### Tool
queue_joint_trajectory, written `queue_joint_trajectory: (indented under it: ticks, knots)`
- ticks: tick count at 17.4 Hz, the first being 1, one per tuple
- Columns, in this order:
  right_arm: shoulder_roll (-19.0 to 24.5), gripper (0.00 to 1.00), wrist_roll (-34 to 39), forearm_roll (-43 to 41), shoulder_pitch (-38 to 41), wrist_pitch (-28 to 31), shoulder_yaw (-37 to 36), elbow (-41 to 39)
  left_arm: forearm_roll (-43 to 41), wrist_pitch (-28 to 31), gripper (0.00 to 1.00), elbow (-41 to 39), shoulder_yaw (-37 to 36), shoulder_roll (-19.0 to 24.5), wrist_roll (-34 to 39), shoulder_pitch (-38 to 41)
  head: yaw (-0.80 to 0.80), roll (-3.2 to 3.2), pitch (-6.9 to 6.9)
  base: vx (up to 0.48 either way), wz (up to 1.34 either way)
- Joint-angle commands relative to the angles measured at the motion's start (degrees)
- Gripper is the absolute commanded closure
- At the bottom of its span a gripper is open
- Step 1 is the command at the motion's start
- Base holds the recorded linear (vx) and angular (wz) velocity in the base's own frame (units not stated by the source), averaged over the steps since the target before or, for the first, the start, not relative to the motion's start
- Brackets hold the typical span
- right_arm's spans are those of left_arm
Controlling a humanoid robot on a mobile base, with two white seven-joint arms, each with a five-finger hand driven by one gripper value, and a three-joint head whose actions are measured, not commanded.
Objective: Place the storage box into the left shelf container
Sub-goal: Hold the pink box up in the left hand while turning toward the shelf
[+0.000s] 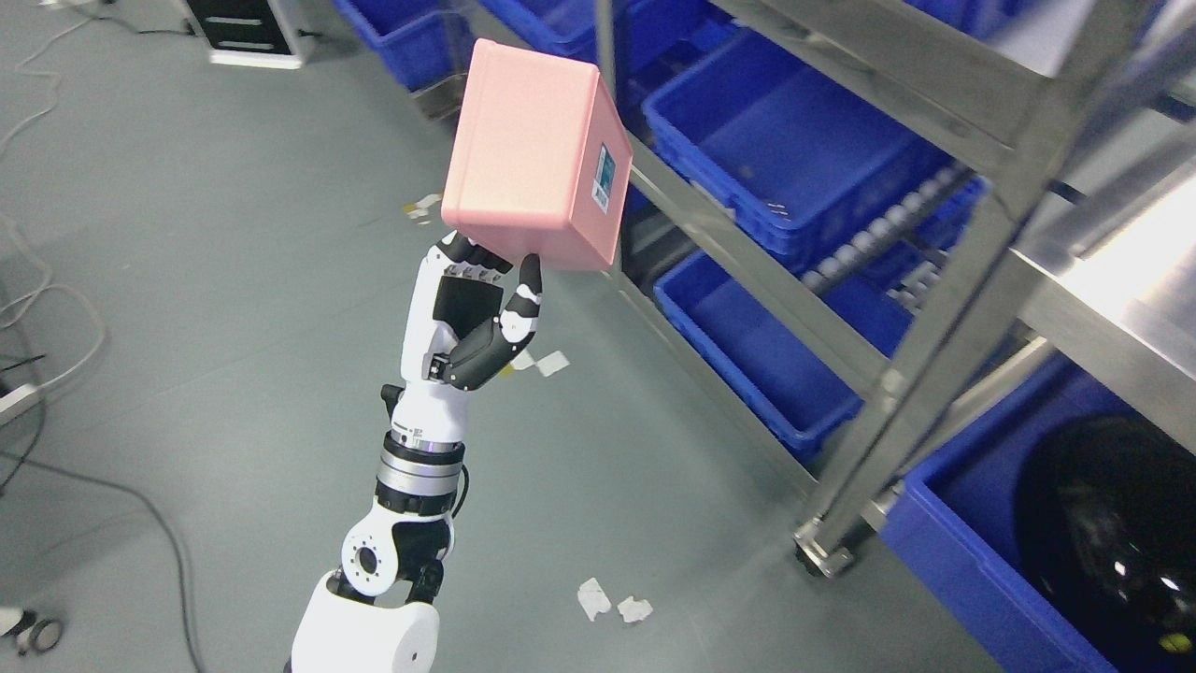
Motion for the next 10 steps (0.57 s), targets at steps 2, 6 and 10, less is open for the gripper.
queue_joint_trajectory:
  ticks: [2,6,10]
  knots:
    - [-1.0,0.00,0.0,0.1,0.5,0.0,-0.3,-1.0,0.0,-1.3,0.95,-2.7,3.1,1.0,0.0,3.9,0.00,0.00,0.00,0.203,0.96]
    - [-1.0,0.00,0.0,0.1,0.5,0.0,-0.3,-1.0,0.0,-2.1,0.94,-2.7,3.4,1.0,0.0,4.3,0.00,0.00,0.01,0.341,0.88]
    - [-1.0,0.00,0.0,0.1,0.5,0.0,-0.3,-1.0,0.0,-2.5,0.94,-2.7,3.2,1.0,0.0,5.8,0.00,0.00,0.01,0.451,0.59]
